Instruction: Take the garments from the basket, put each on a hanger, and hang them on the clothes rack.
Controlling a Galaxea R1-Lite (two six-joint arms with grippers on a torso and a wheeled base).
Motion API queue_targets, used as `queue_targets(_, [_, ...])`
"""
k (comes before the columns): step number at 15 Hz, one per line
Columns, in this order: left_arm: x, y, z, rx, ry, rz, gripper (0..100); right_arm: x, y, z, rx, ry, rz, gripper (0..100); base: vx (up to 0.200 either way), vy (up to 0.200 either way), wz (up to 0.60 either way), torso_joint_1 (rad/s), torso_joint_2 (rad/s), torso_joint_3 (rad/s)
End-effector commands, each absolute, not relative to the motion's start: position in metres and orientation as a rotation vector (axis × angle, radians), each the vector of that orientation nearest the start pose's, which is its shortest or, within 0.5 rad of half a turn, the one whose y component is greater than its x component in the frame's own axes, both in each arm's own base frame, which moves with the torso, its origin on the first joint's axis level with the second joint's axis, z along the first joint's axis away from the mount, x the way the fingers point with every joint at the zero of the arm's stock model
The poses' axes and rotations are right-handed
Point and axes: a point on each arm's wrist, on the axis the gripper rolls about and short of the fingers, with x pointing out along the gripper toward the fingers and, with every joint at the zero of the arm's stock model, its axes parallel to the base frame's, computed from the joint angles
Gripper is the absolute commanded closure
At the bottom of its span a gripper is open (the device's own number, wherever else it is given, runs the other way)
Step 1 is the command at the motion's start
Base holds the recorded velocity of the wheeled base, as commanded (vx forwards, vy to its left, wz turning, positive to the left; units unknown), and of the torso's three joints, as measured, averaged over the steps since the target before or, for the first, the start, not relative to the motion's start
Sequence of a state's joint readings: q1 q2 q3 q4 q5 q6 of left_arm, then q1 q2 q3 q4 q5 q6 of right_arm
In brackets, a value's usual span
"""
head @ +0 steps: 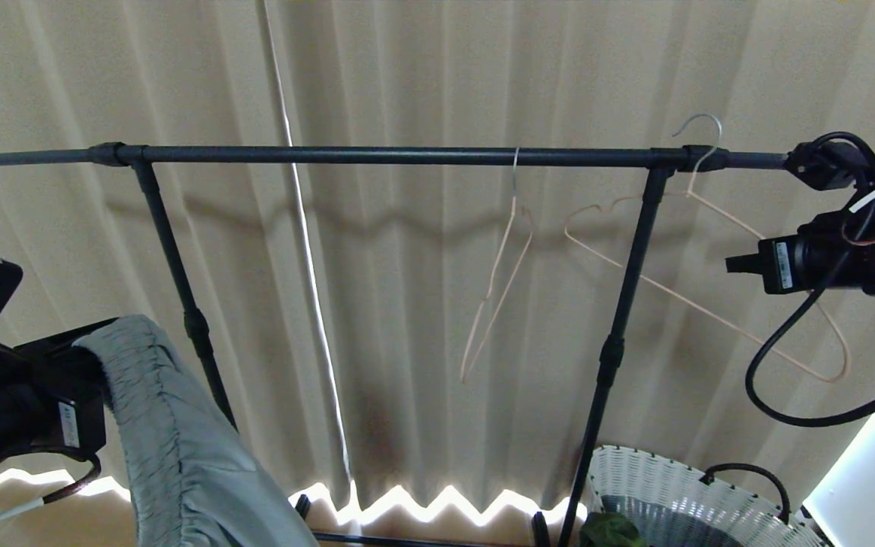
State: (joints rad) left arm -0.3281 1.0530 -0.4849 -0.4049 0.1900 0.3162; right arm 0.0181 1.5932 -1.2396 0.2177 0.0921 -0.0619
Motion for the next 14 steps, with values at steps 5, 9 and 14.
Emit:
queue_targets(5, [0.138,-0.042,0.212,0.362,0.151,-0.161,100,0.248,-0.005,0.258,-0.032,0.503,0.053,100,0.000,0.000,0.00,0.000,0.00,0.000])
queue_targets(9, [0.139,-0.042,0.210,0.364,0.159,-0.161,100,0.230,-0.016,0.250,-0.023,0.493,0.000,100,-0.100,0.000,0.00,0.002,0.00,0.002])
queue_targets(14, [0.139,-0.042,0.210,0.363,0.162,-0.161,100,0.210,-0.022,0.245,-0.015,0.489,-0.034,100,-0.200,0.000,0.00,0.002,0.00,0.002])
